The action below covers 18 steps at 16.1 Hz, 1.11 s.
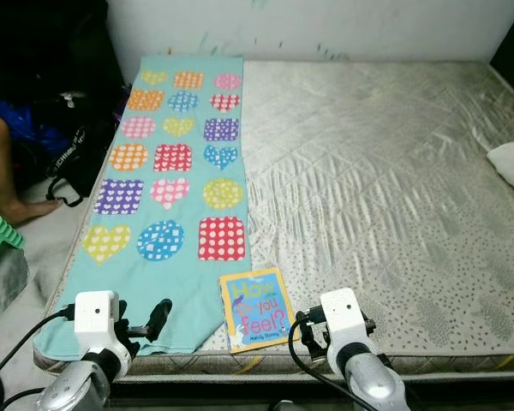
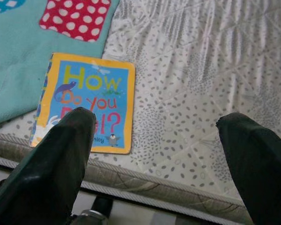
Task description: Clean up the room
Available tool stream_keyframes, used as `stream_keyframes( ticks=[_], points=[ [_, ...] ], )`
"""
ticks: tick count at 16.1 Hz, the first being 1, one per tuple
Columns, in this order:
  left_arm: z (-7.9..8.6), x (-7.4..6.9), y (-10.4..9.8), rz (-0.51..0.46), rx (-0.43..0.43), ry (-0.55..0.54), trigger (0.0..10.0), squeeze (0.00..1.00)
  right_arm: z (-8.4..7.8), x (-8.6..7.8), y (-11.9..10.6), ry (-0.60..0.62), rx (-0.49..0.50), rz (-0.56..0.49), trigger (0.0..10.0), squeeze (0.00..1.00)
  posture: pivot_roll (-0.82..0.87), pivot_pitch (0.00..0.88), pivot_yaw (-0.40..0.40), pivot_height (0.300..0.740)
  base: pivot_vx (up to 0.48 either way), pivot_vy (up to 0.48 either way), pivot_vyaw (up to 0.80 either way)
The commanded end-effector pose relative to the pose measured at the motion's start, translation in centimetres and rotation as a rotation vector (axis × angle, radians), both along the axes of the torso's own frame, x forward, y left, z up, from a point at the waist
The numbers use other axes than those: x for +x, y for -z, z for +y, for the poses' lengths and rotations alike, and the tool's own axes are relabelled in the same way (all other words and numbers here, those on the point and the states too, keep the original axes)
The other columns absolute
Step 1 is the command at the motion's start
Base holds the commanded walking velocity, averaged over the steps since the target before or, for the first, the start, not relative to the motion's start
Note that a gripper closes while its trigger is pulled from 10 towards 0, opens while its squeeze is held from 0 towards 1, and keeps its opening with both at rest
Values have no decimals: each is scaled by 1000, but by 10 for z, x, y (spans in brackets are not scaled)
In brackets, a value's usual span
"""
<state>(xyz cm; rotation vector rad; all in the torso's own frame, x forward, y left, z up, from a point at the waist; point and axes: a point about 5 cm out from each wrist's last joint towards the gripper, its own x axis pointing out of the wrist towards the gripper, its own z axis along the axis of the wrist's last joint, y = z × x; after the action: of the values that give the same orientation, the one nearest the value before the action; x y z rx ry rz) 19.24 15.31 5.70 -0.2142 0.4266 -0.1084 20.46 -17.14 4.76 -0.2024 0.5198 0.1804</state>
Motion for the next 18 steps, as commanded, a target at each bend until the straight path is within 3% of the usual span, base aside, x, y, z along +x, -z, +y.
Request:
stream_keyframes(
  ticks=[1,7,18],
  points=[
    [1,-3,-1,16,2,-8,10000,0,1,-3,-3,-10,6,6,10000,0,-114,164,-3,740,0,0,0],
    [2,-5,-1,32,-5,-10,10000,0,2,-4,-5,-9,13,7,10000,0,-115,168,-2,740,0,0,0],
    [3,-2,1,48,-10,-9,10000,0,3,-1,-7,-6,28,-9,10000,0,-115,161,5,630,0,0,0]
  ],
)
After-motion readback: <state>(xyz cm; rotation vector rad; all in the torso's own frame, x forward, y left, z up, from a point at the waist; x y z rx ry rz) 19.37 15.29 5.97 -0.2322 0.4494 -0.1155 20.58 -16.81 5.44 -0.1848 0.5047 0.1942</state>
